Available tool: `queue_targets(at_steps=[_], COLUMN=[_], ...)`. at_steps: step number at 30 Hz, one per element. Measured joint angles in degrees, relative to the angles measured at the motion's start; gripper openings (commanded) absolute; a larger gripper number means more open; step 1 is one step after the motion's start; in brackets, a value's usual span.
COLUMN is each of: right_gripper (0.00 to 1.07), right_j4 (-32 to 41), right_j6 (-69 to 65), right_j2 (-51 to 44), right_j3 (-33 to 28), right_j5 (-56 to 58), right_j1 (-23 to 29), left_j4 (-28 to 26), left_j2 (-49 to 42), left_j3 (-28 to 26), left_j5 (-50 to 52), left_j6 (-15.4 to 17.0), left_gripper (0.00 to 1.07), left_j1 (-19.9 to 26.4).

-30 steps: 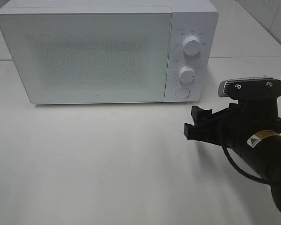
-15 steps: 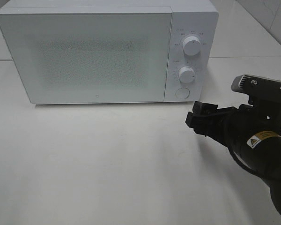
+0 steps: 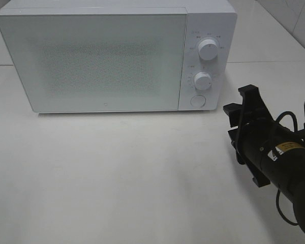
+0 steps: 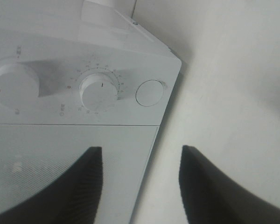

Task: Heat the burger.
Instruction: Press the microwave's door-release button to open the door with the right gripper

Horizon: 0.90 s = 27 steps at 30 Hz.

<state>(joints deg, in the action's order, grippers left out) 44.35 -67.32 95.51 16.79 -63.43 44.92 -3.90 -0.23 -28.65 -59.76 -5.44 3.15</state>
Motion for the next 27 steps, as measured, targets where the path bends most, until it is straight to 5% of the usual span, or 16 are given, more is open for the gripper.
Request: queue_targets(at_steps=[5, 7, 27], right_gripper=[0.05, 0.0, 0.0], right_j4=[0.0, 0.0, 1.32], right_j6=[-10.14, -10.54, -11.06], right_j2=[0.0, 0.0, 6.65], right_j3=[0.0, 0.0, 6.25], right_j5=[0.0, 0.11, 1.89], right_j1=[0.0, 0.0, -0.69], left_j4=[0.0, 0.0, 0.0], left_j2=[0.0, 0.0, 0.0], left_j3=[0.0, 0.0, 0.0], left_j5=[0.0, 0.0, 0.0], left_j6=[0.0, 0.0, 0.0], left_gripper=[1.0, 1.0, 1.0], left_j1=[0.0, 0.0, 0.0])
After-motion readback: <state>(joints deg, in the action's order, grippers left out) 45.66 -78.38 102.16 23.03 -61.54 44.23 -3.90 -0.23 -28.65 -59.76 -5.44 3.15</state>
